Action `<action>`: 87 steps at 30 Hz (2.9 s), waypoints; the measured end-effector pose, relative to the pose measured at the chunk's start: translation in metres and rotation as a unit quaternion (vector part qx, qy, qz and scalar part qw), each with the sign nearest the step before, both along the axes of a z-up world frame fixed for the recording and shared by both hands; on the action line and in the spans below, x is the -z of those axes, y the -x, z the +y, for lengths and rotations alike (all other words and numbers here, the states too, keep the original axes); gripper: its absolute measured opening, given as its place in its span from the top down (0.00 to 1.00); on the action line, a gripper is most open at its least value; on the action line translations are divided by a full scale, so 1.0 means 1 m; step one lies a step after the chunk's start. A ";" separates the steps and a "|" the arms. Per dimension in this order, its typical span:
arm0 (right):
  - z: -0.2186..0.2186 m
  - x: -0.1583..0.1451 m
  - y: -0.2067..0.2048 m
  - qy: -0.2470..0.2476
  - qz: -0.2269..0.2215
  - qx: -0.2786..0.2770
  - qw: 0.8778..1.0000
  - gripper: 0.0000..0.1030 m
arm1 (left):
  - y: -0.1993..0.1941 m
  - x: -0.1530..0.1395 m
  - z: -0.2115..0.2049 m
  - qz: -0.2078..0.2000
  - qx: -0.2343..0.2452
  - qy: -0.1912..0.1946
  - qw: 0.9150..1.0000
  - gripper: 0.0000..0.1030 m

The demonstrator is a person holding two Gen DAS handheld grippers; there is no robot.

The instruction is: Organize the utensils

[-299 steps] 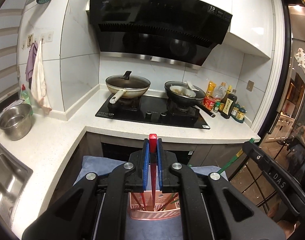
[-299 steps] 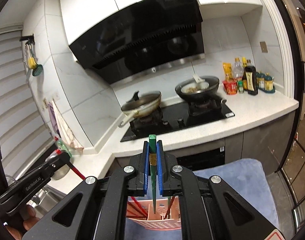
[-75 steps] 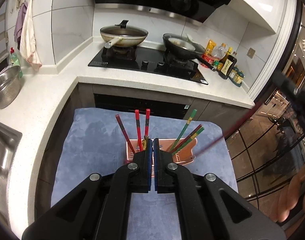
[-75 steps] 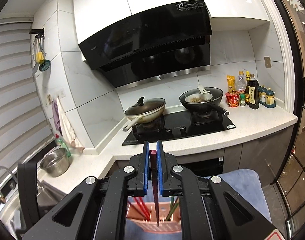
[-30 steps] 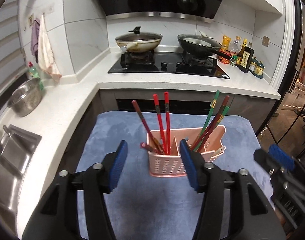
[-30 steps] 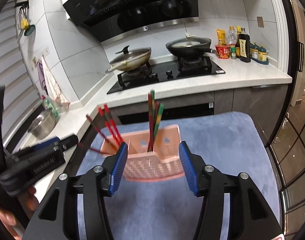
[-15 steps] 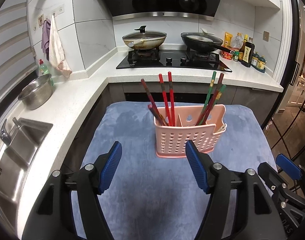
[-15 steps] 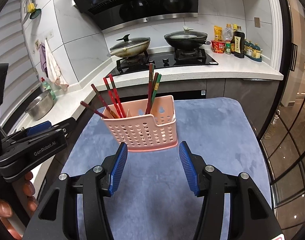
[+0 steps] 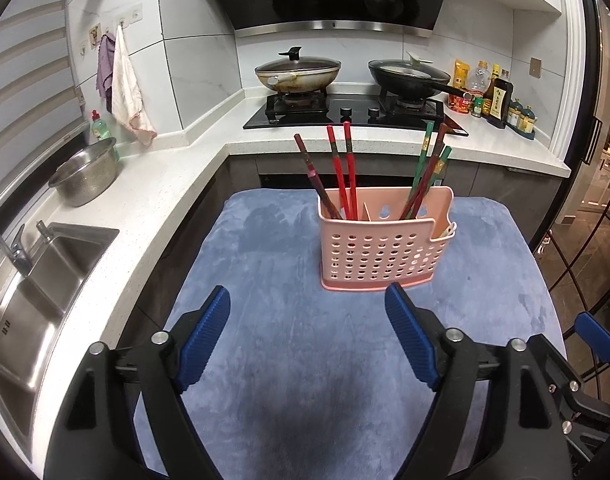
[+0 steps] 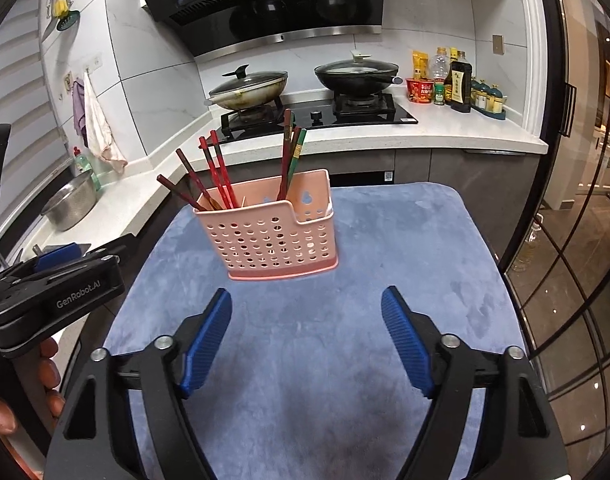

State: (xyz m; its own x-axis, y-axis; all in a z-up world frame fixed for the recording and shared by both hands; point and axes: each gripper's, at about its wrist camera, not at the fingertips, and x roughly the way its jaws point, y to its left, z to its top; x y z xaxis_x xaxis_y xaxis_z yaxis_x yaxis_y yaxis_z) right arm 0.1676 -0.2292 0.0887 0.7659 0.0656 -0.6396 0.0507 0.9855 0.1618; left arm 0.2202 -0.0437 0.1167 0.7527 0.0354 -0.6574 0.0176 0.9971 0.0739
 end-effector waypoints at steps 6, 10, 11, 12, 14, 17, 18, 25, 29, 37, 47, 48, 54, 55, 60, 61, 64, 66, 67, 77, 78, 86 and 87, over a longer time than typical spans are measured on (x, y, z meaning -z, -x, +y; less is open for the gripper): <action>0.002 -0.002 0.005 0.009 0.000 0.000 1.000 0.19 | 0.008 0.001 0.000 0.000 -0.006 -0.002 1.000 0.21; 0.002 -0.002 0.005 0.015 0.000 -0.001 1.000 0.17 | 0.011 0.003 0.002 0.000 -0.012 -0.005 1.000 0.16; 0.002 -0.003 0.006 0.018 -0.001 0.000 1.000 0.17 | 0.011 0.003 0.002 0.001 -0.013 -0.004 1.000 0.15; 0.003 -0.003 0.007 0.020 -0.002 0.003 1.000 0.17 | 0.011 0.004 0.003 0.001 -0.013 -0.004 1.000 0.14; 0.003 -0.003 0.007 0.026 -0.003 0.005 1.000 0.16 | 0.013 0.005 0.004 0.002 -0.015 -0.003 1.000 0.12; 0.002 -0.001 0.007 0.024 0.001 0.003 1.000 0.15 | 0.014 0.007 0.005 0.004 -0.016 -0.004 1.000 0.10; 0.002 -0.001 0.007 0.024 0.001 0.003 1.000 0.15 | 0.014 0.009 0.005 0.005 -0.017 -0.007 1.000 0.09; 0.005 0.001 0.006 0.031 0.002 -0.001 1.000 0.06 | 0.014 0.014 0.010 0.015 -0.026 -0.002 1.000 0.09; 0.007 0.001 0.005 0.039 0.000 0.001 0.999 0.06 | 0.013 0.014 0.011 0.015 -0.027 -0.002 1.000 0.09; 0.008 -0.002 0.004 0.041 -0.002 0.000 0.999 0.06 | 0.013 0.014 0.011 0.016 -0.027 -0.002 1.000 0.08; 0.009 -0.001 0.001 0.041 0.002 0.000 0.999 0.06 | 0.011 0.018 0.014 0.017 -0.028 -0.005 0.999 0.08; 0.009 0.000 0.001 0.041 0.003 -0.001 0.999 0.06 | 0.011 0.019 0.015 0.017 -0.028 -0.005 0.999 0.08; 0.011 0.003 -0.001 0.042 0.008 -0.003 0.999 0.06 | 0.009 0.019 0.016 0.019 -0.031 -0.006 0.999 0.08; 0.012 0.004 -0.001 0.042 0.009 -0.003 0.999 0.06 | 0.010 0.019 0.016 0.019 -0.031 -0.006 0.999 0.08; 0.012 0.005 -0.002 0.041 0.013 -0.005 0.999 0.06 | 0.009 0.019 0.016 0.021 -0.033 -0.007 0.999 0.08; 0.012 0.006 -0.002 0.041 0.014 -0.005 0.999 0.06 | 0.009 0.020 0.017 0.021 -0.033 -0.007 0.999 0.08; 0.011 0.006 -0.004 0.037 0.016 -0.002 0.999 0.06 | 0.008 0.020 0.017 0.023 -0.033 -0.007 0.999 0.08; 0.010 0.006 -0.004 0.038 0.015 -0.001 0.999 0.06 | 0.007 0.019 0.018 0.022 -0.034 -0.008 0.999 0.08; 0.010 0.006 -0.005 0.038 0.015 0.000 0.999 0.06 | 0.007 0.020 0.017 0.022 -0.034 -0.007 0.999 0.08; 0.010 0.006 -0.005 0.039 0.016 0.000 0.999 0.06 | 0.005 0.019 0.015 0.022 -0.032 -0.014 0.999 0.08; 0.010 0.006 -0.005 0.038 0.016 0.000 0.999 0.06 | 0.005 0.019 0.014 0.022 -0.033 -0.013 0.999 0.08; 0.009 0.007 -0.005 0.038 0.017 0.000 0.999 0.06 | 0.006 0.021 0.010 0.022 -0.029 -0.011 0.999 0.08; 0.009 0.007 -0.005 0.038 0.017 0.000 0.999 0.06 | 0.006 0.021 0.010 0.021 -0.027 -0.011 0.999 0.09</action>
